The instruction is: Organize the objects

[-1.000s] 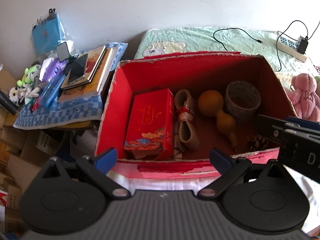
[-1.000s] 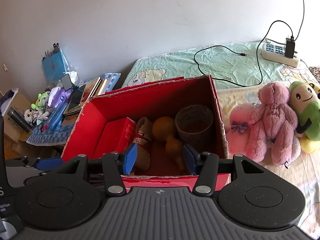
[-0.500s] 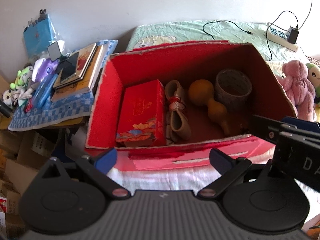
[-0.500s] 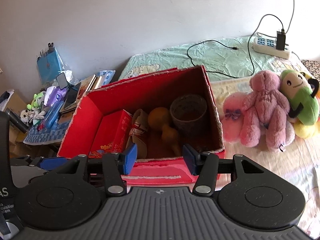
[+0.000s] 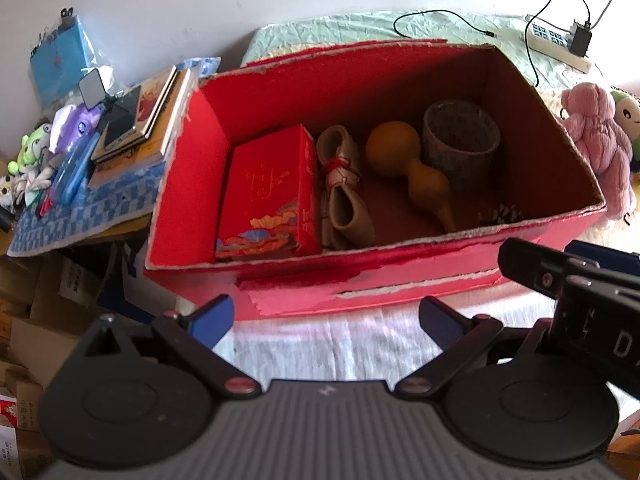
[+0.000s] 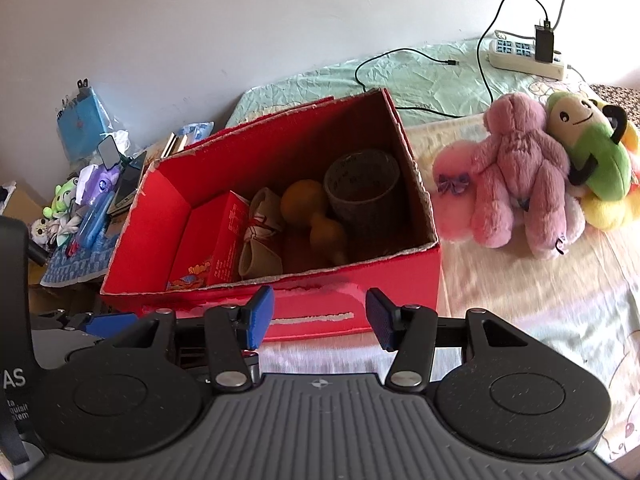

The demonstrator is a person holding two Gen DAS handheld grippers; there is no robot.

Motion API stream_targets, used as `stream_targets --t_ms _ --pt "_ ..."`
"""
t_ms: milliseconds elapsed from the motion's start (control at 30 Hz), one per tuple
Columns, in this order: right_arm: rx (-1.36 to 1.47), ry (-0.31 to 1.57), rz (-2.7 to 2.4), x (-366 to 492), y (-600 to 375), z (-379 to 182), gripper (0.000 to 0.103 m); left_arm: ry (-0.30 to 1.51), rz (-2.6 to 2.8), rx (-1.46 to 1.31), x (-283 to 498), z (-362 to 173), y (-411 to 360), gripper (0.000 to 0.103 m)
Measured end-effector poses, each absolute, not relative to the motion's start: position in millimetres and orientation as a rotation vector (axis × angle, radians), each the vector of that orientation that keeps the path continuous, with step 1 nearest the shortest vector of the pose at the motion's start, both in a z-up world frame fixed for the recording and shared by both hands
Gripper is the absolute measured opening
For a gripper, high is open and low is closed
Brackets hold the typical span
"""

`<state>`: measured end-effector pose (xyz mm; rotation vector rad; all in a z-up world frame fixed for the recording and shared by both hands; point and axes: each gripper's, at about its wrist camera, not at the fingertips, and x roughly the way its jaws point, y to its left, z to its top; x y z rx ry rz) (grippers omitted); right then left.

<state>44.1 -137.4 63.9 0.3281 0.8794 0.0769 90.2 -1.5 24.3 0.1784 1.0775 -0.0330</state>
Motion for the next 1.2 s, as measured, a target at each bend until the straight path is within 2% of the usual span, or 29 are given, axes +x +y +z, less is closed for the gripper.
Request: stream_targets --t_ms 500,1200 --pt "0.322 0.885 0.062 46 -132 63 0.055 1.071 -0.021 0.168 89 27 8 0.099" --pt "0.288 0.747 0.015 51 -143 96 0.055 0.911 -0.026 0.183 105 79 8 0.099"
